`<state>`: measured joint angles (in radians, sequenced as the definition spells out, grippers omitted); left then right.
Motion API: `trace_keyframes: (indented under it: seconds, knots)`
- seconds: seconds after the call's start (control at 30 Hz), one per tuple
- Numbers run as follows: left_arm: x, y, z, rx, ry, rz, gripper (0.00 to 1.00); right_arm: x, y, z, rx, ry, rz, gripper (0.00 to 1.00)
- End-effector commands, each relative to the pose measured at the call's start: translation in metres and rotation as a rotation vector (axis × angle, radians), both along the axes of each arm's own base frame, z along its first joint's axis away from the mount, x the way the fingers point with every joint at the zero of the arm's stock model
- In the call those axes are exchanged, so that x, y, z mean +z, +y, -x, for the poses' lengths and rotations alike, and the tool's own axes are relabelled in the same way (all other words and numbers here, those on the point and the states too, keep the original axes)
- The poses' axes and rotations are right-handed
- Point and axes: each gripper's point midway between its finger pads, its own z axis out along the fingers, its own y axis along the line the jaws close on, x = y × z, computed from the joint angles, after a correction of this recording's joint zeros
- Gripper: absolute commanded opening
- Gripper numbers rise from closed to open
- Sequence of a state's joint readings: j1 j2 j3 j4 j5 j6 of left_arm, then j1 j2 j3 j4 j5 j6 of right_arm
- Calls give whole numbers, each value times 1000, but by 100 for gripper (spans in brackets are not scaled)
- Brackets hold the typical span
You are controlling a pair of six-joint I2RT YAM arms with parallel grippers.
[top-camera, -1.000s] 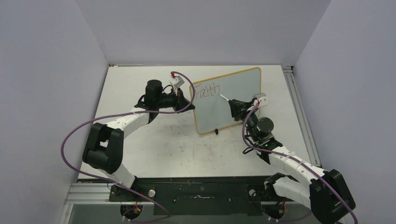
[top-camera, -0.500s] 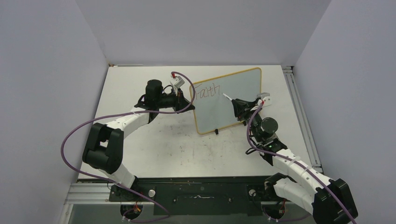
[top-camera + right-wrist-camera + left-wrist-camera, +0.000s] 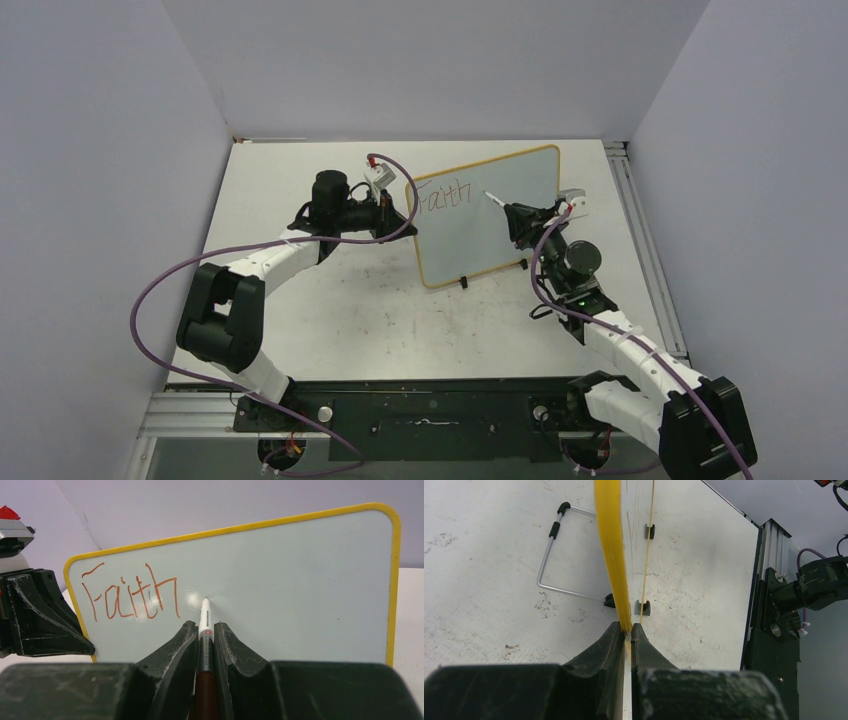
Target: Write a sentence on the whiteboard
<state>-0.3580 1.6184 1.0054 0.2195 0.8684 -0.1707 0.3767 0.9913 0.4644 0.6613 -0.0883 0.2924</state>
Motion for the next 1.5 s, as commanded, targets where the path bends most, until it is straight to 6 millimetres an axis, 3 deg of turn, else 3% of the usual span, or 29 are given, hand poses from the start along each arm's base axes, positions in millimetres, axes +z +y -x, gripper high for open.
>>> trace_keyframes:
  seconds: [0.0,0.37,0.97,1.07,1.27,1.47]
  knots:
    - [14,-4,-5,-22,-35,14,0,47,4,-5,21,-129,-55,5]
    - [14,-4,-5,-22,-35,15,0,54,2,-14,-2,-147,-54,5]
    - [16,-4,-5,-22,-37,18,0,-12,-7,7,-10,19,-18,5]
    - [16,-4,-4,-22,-37,19,0,-3,-6,8,-6,1,-23,5]
    - [16,-4,-4,-21,-39,19,0,39,-6,10,-2,-95,-66,5]
    - [17,-4,-4,-22,-40,20,0,63,-5,0,-11,-164,-86,5]
